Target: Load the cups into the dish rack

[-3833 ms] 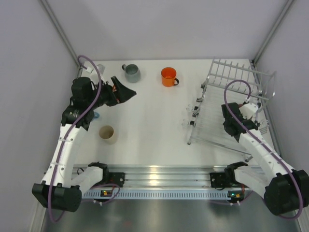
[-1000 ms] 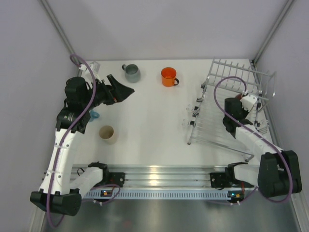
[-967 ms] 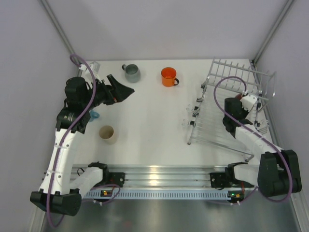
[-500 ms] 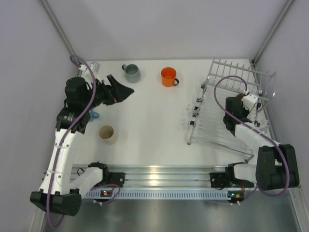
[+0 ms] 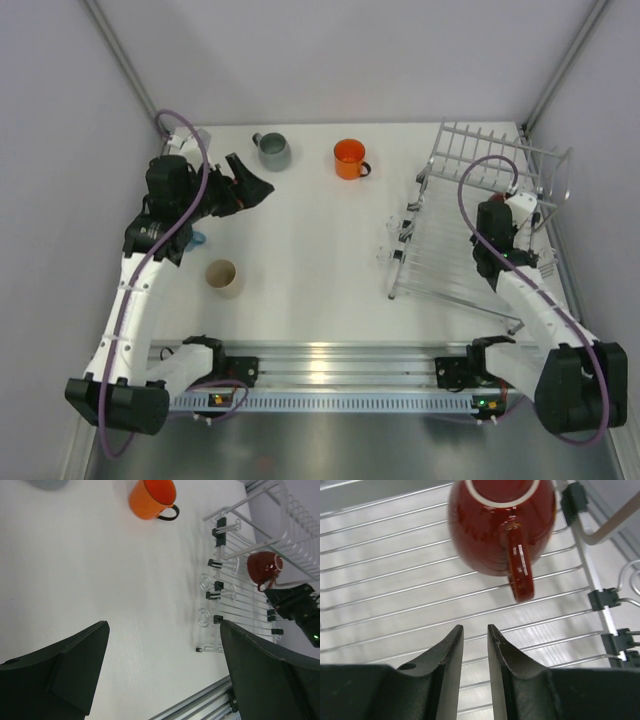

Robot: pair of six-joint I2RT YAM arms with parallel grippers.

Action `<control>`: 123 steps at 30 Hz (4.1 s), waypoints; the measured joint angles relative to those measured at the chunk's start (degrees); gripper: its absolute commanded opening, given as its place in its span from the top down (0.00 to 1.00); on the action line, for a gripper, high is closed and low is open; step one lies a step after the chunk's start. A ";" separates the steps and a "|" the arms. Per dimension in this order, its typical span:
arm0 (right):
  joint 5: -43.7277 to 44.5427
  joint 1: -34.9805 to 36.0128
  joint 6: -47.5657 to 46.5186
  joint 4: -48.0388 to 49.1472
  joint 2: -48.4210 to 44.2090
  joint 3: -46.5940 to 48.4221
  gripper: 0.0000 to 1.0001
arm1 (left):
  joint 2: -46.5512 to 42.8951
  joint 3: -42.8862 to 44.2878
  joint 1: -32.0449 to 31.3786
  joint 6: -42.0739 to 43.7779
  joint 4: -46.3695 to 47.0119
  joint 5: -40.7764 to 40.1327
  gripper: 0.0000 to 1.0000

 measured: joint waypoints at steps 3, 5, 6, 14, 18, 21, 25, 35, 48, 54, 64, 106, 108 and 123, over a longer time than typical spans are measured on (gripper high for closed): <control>-6.62 0.00 -0.11 -2.27 -4.83 0.00 0.71 | 2.93 0.72 0.00 1.46 -1.97 -2.34 0.04; -11.52 0.00 -0.04 -3.85 -7.41 0.00 0.70 | 4.96 1.46 0.00 2.19 -3.06 -3.37 0.07; -14.19 0.00 0.13 -4.52 -8.59 0.00 0.70 | 5.99 1.92 -0.02 2.56 -3.58 -3.89 0.07; -34.23 1.92 3.23 -5.70 -17.35 -0.24 0.69 | 13.75 9.11 -9.31 5.05 -8.24 -17.97 0.06; -37.97 7.69 4.87 -5.38 -21.27 -0.22 0.67 | 19.45 14.08 -13.84 5.97 -10.01 -23.85 0.06; -38.51 14.23 5.64 -5.11 -22.23 -0.09 0.66 | 25.00 19.06 -13.84 6.01 -10.64 -27.08 0.06; -38.45 19.10 5.75 -5.09 -21.75 -0.09 0.66 | 33.29 27.78 -13.62 5.92 -11.61 -27.63 0.09; -37.20 19.69 3.48 -5.66 -22.77 -0.09 0.64 | 58.10 52.02 -14.95 -1.84 -11.43 -23.67 0.16; -35.39 19.69 -0.13 -9.25 -25.49 2.80 0.62 | 78.90 61.83 -16.98 -11.04 -7.39 -16.61 0.19; -34.49 19.69 -1.20 -10.47 -27.08 3.87 0.62 | 81.57 62.05 -16.79 -13.97 -2.69 -15.80 0.19; -33.44 19.69 -2.08 -11.13 -26.51 4.09 0.61 | 82.88 62.07 -16.09 -17.86 2.69 -15.26 0.25; -49.94 19.69 10.12 -1.79 -22.38 1.57 0.20 | 53.81 11.34 -10.23 -19.96 34.95 3.41 1.00; -51.80 19.69 12.24 1.16 -21.07 0.09 0.20 | 49.75 7.32 -10.43 -20.48 38.73 4.74 1.00; -59.52 26.03 29.51 33.46 -6.67 -4.92 0.25 | 23.12 -17.49 -13.73 -31.54 65.72 8.09 1.00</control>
